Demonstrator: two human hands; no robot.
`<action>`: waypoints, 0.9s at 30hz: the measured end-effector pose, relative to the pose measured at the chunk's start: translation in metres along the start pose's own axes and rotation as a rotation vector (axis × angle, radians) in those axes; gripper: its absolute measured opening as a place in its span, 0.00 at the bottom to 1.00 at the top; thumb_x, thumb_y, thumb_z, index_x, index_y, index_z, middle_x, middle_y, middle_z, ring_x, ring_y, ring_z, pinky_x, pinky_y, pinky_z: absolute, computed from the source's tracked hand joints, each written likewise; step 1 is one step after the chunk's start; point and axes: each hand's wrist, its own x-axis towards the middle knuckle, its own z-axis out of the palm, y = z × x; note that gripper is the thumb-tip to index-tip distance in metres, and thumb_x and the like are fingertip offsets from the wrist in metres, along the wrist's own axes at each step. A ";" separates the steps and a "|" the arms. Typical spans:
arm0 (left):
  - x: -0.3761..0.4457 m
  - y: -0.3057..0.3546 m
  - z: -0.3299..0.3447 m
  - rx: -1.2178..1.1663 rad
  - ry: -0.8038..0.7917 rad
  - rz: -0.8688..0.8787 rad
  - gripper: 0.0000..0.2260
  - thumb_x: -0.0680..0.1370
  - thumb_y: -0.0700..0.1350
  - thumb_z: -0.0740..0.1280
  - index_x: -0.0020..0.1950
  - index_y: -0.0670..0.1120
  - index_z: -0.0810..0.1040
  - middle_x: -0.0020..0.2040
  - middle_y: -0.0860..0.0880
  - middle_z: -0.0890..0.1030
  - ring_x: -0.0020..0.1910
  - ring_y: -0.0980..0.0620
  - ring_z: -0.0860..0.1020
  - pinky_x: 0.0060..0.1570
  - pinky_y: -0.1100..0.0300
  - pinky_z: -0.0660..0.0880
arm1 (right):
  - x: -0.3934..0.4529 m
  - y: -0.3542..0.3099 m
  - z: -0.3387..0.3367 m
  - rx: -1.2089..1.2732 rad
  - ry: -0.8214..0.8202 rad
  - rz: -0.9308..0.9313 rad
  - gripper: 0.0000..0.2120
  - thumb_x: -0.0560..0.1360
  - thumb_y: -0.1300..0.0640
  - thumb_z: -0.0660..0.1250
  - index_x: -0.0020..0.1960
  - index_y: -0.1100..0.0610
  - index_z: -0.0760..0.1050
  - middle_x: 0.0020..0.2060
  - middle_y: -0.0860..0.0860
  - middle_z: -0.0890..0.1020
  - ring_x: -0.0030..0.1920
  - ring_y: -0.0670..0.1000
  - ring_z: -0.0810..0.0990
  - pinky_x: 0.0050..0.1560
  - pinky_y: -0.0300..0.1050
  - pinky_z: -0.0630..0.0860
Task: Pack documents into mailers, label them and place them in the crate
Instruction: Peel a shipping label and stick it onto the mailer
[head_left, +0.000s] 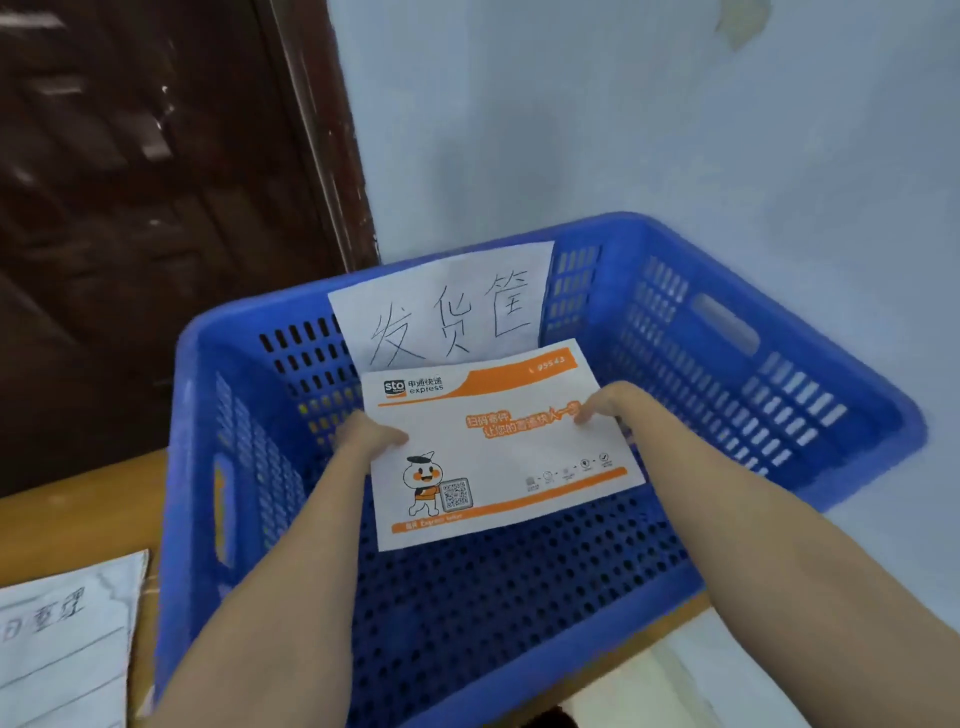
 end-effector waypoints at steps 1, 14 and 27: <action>0.005 -0.007 0.004 -0.007 0.021 -0.023 0.16 0.69 0.38 0.75 0.55 0.41 0.78 0.55 0.41 0.81 0.53 0.42 0.80 0.54 0.46 0.78 | 0.012 -0.002 0.004 -0.002 0.005 -0.001 0.35 0.70 0.52 0.74 0.71 0.60 0.64 0.67 0.59 0.70 0.64 0.61 0.72 0.63 0.58 0.72; 0.025 -0.067 0.057 -0.065 0.253 -0.309 0.17 0.70 0.32 0.70 0.58 0.33 0.74 0.57 0.37 0.78 0.56 0.40 0.78 0.46 0.57 0.74 | 0.096 -0.012 0.052 -0.158 -0.055 -0.033 0.28 0.68 0.53 0.77 0.62 0.64 0.73 0.60 0.58 0.78 0.57 0.58 0.79 0.56 0.51 0.78; 0.028 -0.068 0.077 0.378 0.237 -0.331 0.25 0.73 0.37 0.71 0.67 0.34 0.66 0.64 0.36 0.69 0.60 0.38 0.74 0.54 0.48 0.76 | 0.116 -0.005 0.067 -0.138 -0.035 -0.005 0.45 0.61 0.51 0.80 0.70 0.63 0.63 0.60 0.58 0.77 0.55 0.57 0.79 0.52 0.50 0.79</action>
